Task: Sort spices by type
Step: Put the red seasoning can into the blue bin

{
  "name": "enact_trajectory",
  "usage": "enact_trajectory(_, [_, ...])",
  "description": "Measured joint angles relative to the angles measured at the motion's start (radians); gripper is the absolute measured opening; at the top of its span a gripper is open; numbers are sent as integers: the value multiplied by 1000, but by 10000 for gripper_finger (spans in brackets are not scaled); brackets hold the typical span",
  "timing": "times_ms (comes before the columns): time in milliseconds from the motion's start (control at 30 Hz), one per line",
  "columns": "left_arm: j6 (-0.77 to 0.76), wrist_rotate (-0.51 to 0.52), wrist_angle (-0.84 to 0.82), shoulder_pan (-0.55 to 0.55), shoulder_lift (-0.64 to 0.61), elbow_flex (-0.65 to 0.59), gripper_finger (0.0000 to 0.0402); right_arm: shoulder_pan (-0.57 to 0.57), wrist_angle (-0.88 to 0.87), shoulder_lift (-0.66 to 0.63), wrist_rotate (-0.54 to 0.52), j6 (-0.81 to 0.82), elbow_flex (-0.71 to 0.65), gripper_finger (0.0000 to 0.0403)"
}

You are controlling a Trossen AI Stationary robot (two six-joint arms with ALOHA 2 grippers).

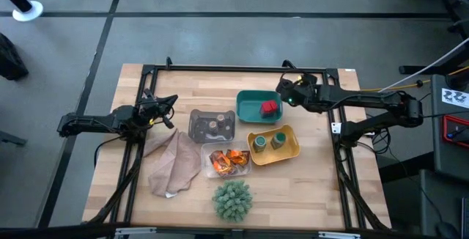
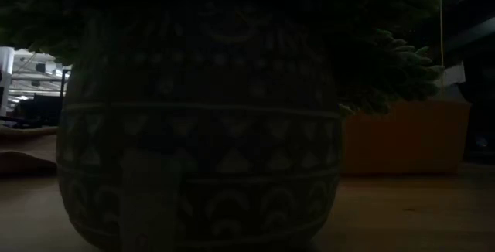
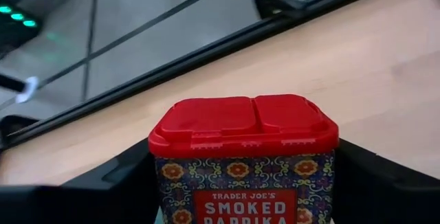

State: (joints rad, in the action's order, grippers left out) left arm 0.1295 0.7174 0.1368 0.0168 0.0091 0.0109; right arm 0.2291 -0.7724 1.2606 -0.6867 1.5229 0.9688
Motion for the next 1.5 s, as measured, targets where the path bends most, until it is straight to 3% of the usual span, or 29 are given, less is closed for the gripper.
enact_trajectory(400, [0,0,-2,0,0,0,0,-1,273,58,51,-153,1,320])
enact_trajectory(1033, [0,-1,-31,0,0,0,0,-11,744,313,81,-484,1,322])
enact_trajectory(1500, [0,-1,-52,0,0,0,0,-102,921,426,-38,-750,0,323])
